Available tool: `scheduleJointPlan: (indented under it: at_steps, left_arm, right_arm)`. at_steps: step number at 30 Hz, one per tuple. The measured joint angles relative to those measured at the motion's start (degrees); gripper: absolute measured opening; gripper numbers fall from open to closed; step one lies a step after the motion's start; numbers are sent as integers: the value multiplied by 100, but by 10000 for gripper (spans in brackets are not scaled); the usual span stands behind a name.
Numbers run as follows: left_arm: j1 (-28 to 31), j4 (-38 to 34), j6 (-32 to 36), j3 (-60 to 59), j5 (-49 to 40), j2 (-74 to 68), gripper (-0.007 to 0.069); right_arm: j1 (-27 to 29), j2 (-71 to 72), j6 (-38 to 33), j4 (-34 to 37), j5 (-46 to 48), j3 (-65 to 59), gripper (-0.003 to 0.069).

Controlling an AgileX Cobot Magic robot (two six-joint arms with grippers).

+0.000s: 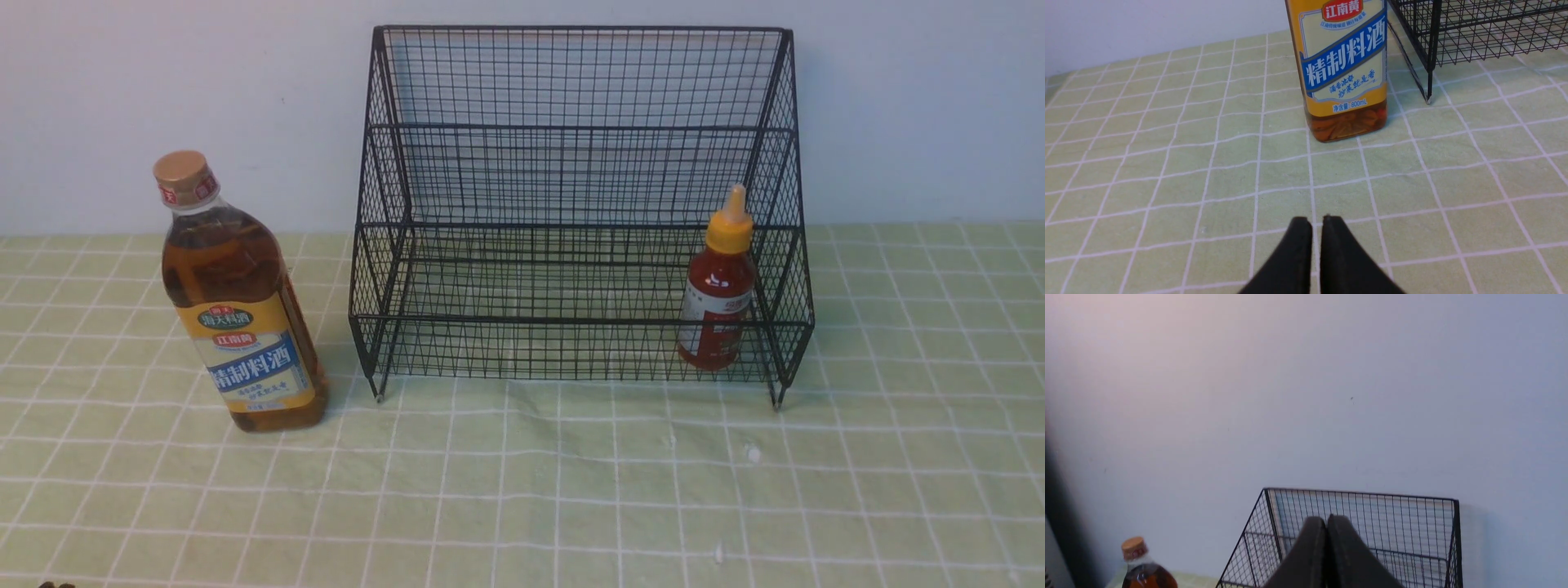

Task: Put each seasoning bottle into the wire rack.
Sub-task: Use the left arm to grab the condiment bottle closest to it

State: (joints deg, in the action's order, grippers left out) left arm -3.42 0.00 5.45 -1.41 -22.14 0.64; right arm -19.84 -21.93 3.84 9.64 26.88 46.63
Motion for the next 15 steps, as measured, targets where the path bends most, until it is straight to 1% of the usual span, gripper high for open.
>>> scheduleJointPlan:
  at_steps: [3, 6, 7, 9, 11, 15]
  left_arm:
    - [0, 0, 0, 0, 0, 0, 17]
    - [0, 0, 0, 0, 0, 0, 17]
    - [0, 0, 0, 0, 0, 0, 17]
    - [0, 0, 0, 0, 0, 0, 17]
    - [0, 0, 0, 0, 0, 0, 17]
    - [0, 0, 0, 0, 0, 0, 17]
  right_arm:
    - [0, 670, 0, 0, -720, -1093, -14]
    - [0, 1246, -5, 0, -1134, -1866, -14]
    - [0, 1631, -83, -138, -1305, -2272, -14]
    - [0, 2060, -242, -410, -1446, -2679, -14]
    - [0, 2236, -384, -673, -1539, -2980, -14]
    - [0, 2264, -419, -1184, -1483, -3484, -14]
